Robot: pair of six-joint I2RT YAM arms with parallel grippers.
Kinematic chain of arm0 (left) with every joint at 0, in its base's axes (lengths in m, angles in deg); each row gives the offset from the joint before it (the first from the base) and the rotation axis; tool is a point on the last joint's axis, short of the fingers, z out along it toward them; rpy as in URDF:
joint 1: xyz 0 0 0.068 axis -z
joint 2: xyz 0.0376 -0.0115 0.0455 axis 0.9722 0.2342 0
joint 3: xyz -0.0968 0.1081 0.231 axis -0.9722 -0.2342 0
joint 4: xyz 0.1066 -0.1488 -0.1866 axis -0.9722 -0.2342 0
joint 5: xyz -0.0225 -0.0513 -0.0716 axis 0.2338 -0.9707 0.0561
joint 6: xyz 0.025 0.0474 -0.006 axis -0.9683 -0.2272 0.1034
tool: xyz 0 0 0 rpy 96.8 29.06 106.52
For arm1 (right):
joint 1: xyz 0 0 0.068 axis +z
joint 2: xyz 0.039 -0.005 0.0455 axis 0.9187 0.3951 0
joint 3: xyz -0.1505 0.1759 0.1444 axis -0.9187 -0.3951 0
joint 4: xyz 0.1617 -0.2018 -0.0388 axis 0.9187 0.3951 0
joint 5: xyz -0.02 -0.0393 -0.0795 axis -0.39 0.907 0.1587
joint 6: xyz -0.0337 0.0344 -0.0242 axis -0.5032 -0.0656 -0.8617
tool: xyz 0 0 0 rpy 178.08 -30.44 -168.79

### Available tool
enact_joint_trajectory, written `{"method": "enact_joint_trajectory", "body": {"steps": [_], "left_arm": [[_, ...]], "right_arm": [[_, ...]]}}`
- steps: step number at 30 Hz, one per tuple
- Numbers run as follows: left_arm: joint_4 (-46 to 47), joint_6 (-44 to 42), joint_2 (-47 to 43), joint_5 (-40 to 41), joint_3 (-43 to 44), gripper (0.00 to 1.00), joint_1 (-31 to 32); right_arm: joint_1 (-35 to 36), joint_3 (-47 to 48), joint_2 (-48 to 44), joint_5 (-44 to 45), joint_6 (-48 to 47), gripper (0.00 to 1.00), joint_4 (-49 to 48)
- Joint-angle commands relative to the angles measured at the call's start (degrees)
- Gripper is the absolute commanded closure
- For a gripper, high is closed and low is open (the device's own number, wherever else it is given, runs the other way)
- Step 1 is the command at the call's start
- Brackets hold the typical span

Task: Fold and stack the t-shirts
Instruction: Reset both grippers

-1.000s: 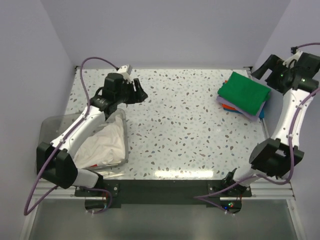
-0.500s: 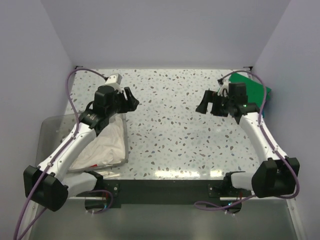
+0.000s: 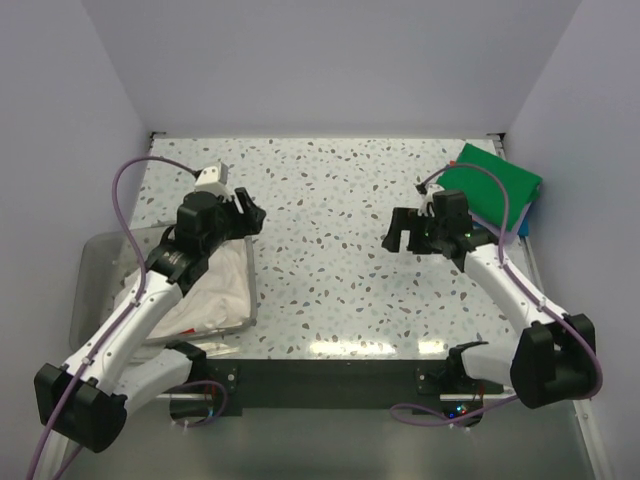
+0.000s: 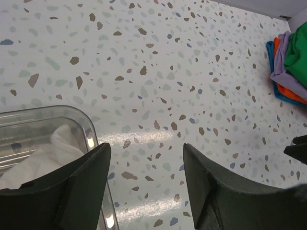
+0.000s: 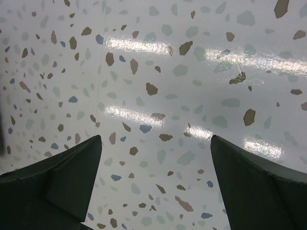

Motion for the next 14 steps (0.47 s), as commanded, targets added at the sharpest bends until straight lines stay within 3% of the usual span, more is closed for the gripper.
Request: {"method": "enact_joint_trajectory", "body": {"steps": [1,14], "left_arm": [[3.0,0.54,-1.49,1.49,-1.22,0.33,-0.07],[2.22,1.94,-2.98,3.06,-2.28,0.33,-0.07]], "right_arm": [[0.41,-0.19,-1.96,2.82,-0.84,0.01,-3.64],[0.68,-0.99,-2.84,3.26,-1.28,0.01,-3.03]]}}
